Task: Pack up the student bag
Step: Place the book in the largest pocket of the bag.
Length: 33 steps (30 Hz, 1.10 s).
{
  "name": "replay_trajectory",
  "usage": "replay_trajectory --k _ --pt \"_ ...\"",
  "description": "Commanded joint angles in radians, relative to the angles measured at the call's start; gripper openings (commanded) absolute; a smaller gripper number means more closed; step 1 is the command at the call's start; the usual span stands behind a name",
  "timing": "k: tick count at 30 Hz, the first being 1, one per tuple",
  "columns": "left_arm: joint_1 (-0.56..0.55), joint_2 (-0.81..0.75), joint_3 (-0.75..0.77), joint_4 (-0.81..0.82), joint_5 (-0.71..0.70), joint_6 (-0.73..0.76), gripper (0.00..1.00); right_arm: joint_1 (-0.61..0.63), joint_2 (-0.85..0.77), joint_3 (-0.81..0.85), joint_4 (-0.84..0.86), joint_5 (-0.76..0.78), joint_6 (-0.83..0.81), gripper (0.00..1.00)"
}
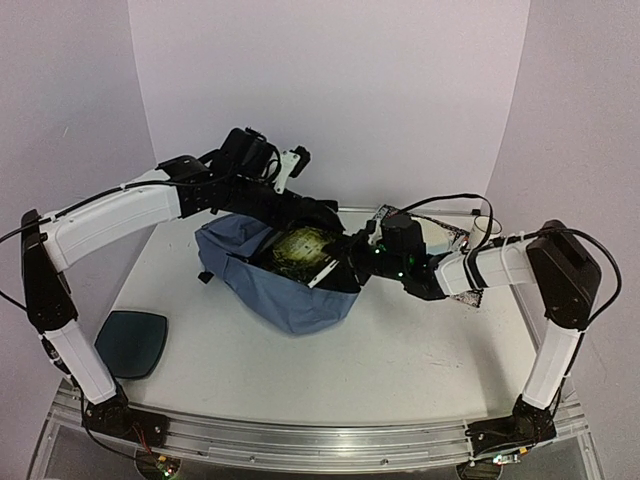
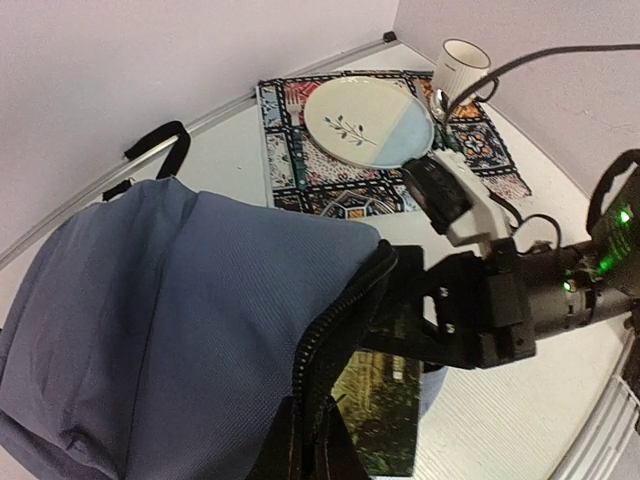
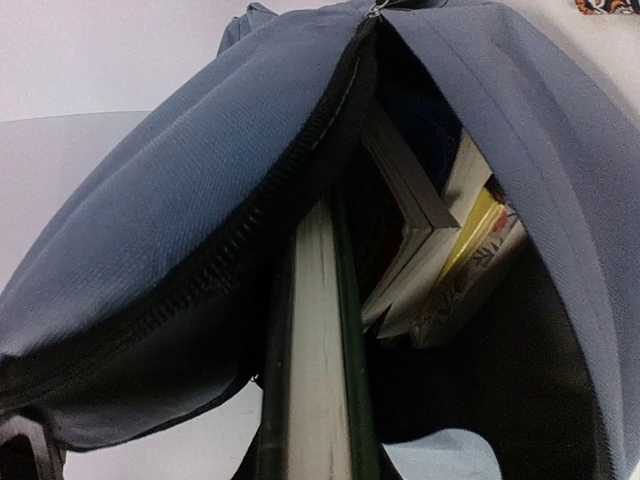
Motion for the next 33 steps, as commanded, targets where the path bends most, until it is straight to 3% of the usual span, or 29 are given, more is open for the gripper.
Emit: replay_trajectory --k 1,8,15,22,33 --pt "-0.034 -0.123 -0.012 0.133 0.182 -0.038 0.0 0.018 0.034 0.121 0.096 0.094 -0.006 0.0" --pt "-0.071 -0.183 -0.063 0.148 0.244 -0.075 0.0 0.046 0.149 0.244 0.036 0.204 -0.028 0.0" --pt "-0.084 -0.242 -0.145 0.161 0.209 -0.099 0.0 0.06 0.277 0.406 -0.08 0.185 -0.068 0.0" --pt "-0.084 -0.267 -0.201 0.171 0.102 -0.121 0.0 0.063 0.283 0.44 -0.201 0.115 -0.102 0.23" --pt "-0.084 -0.25 -0.228 0.208 0.106 -0.122 0.0 0.06 0.085 0.343 -0.391 0.077 -0.294 0.56"
